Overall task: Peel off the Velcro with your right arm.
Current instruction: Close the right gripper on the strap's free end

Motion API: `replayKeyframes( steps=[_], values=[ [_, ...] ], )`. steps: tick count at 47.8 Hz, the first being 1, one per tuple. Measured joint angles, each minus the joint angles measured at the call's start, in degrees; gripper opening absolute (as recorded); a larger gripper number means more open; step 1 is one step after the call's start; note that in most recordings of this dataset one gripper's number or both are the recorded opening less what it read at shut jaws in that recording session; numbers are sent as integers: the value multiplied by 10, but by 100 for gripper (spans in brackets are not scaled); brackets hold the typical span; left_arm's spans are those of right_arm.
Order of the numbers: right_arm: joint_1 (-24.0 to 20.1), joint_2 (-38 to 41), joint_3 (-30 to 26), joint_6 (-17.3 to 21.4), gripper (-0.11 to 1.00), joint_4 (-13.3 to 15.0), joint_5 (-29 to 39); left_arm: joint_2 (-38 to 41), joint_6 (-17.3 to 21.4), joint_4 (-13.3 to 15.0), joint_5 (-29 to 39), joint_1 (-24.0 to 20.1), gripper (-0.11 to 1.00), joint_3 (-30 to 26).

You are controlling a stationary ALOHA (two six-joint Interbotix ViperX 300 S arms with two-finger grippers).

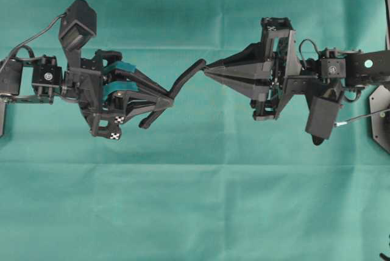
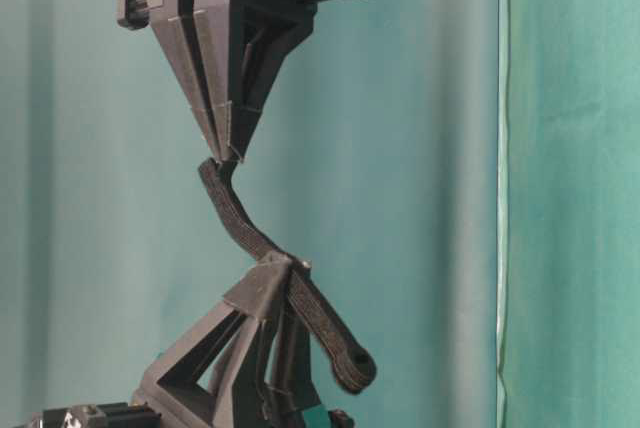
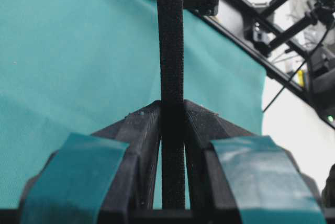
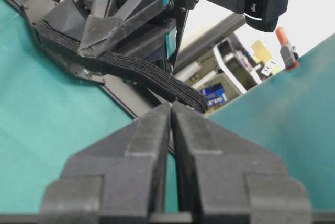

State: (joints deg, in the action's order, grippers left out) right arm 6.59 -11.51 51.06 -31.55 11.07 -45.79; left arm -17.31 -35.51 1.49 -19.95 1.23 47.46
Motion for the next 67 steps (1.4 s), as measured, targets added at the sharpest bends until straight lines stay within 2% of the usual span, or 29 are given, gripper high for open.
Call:
replayKeyframes(
  steps=[21,67],
  values=[
    [-1,0,1,2,-9,0,0,0,1,0,1,0,12,0],
    [-43,20,3,4,-9,0,0,0,1,0,-13,3,12,0]
  ],
)
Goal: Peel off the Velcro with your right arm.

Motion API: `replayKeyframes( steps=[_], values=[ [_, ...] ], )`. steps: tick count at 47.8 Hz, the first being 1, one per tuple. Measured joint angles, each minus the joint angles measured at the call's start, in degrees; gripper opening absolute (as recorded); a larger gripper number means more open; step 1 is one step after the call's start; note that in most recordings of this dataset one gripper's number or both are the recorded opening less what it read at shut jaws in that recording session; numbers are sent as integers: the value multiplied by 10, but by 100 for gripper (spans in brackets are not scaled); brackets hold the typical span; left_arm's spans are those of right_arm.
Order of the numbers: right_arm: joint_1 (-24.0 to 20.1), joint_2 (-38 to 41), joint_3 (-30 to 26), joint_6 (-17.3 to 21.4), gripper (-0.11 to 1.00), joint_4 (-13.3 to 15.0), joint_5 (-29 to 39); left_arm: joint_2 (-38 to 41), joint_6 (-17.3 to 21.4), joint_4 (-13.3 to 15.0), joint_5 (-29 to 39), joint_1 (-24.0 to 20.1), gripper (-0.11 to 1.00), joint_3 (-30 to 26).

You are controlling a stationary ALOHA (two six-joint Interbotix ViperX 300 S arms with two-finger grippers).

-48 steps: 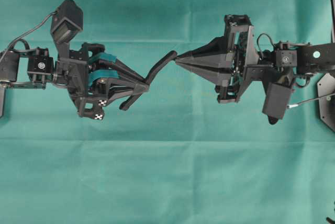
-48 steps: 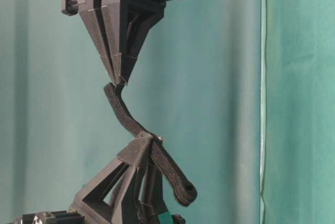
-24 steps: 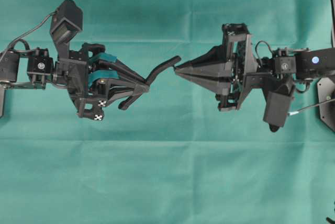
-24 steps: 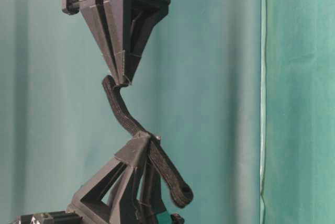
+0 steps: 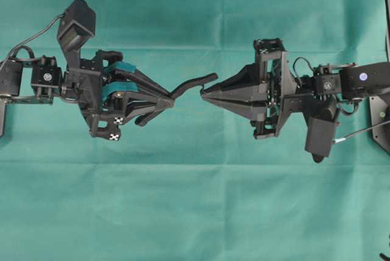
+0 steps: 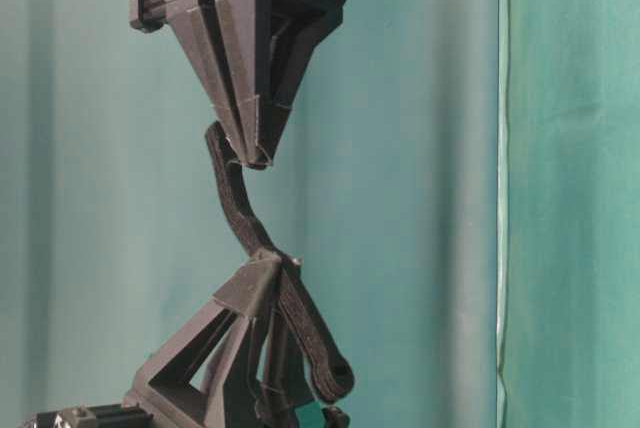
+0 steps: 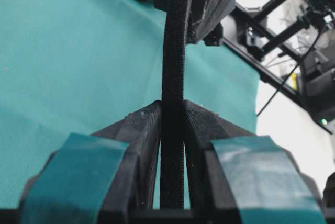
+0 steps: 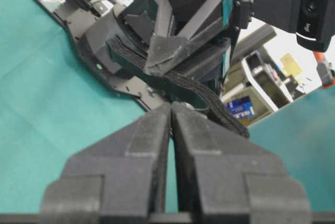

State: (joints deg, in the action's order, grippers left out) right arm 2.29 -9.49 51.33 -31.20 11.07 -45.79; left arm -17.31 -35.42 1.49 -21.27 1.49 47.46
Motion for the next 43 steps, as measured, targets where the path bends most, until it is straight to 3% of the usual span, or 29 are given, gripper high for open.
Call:
replayKeyframes(
  steps=[22,43],
  values=[
    [-11,9,0,1,-9,-1,1,0,0,0,-17,-1,12,0],
    [-11,9,0,1,-9,0,1,36,7,0,-106,-2,12,0]
  ],
)
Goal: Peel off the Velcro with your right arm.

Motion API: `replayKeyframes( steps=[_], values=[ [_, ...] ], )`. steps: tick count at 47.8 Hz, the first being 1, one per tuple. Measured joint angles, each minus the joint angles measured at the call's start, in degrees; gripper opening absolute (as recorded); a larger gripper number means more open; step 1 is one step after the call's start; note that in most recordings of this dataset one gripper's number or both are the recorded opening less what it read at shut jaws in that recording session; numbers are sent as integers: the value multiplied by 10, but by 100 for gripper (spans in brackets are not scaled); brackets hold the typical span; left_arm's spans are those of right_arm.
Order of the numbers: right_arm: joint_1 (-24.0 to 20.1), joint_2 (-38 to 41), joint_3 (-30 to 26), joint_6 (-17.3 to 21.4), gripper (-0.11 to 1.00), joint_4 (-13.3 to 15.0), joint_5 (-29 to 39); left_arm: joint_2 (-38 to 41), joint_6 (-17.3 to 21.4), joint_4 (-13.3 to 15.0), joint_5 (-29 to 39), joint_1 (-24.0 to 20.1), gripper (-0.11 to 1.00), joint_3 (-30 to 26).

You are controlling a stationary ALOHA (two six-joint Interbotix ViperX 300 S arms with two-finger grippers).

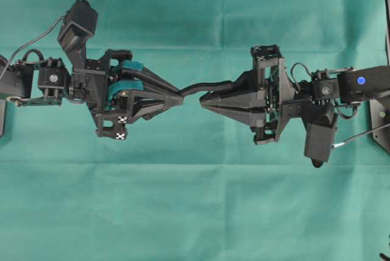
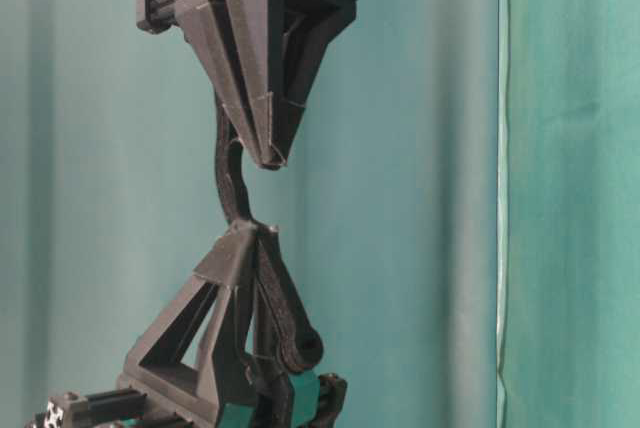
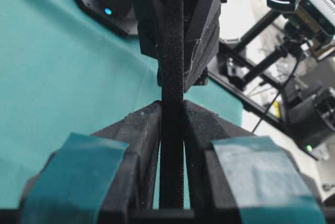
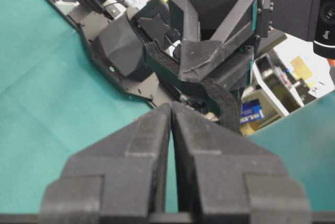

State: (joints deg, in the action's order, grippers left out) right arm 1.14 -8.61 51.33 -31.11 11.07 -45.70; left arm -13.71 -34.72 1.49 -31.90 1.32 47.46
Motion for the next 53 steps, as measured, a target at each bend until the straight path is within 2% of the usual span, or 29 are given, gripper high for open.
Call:
replayKeyframes(
  steps=[17,39,53],
  values=[
    [-2,-1,0,0,-9,0,-1,1,34,-1,-65,-8,12,4],
    [-3,-1,-1,1,-9,-1,0,5,37,-2,-108,-18,12,14],
    [1,14,-20,0,-9,-1,0,21,37,-2,-118,-18,12,13]
  ],
)
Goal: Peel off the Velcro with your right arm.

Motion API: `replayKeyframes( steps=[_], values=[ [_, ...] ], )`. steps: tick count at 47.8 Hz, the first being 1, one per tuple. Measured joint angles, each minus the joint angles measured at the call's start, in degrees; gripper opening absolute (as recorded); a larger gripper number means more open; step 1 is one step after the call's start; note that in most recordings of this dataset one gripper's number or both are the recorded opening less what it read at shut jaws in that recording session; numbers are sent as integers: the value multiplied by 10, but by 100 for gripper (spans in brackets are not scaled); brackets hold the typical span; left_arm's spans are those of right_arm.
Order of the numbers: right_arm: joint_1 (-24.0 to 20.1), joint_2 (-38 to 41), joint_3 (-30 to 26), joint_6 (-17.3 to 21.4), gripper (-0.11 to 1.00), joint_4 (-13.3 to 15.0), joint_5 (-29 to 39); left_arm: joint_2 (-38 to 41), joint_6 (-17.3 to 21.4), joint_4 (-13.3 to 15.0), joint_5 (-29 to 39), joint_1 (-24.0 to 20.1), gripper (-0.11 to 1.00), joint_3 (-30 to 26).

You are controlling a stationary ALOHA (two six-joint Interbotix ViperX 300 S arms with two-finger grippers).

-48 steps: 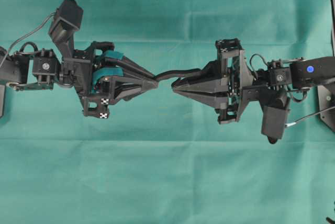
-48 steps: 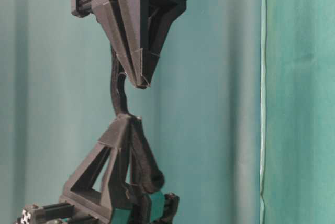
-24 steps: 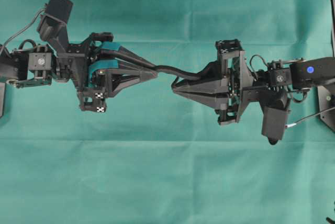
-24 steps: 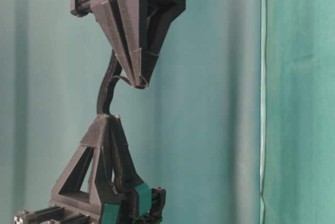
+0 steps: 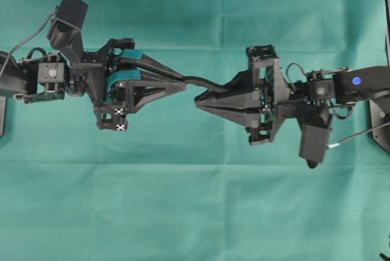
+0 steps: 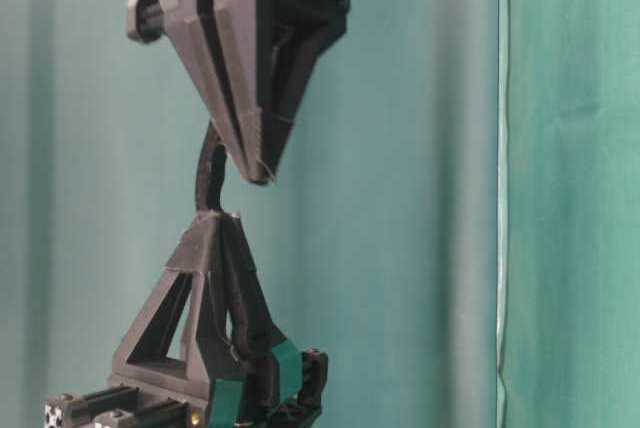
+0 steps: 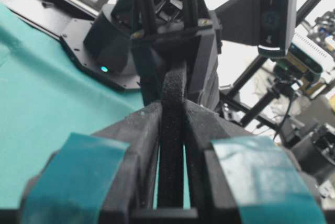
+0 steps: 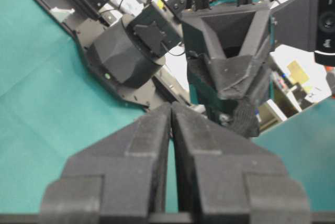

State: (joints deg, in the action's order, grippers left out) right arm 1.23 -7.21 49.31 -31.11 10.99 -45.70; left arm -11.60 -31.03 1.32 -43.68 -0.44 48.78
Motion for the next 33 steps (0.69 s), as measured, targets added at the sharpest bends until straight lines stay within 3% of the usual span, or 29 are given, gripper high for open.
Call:
replayKeyframes(
  steps=[33],
  values=[
    [8,38,-28,0,-9,1,0,0,3,0,-1,1,12,0]
  ],
)
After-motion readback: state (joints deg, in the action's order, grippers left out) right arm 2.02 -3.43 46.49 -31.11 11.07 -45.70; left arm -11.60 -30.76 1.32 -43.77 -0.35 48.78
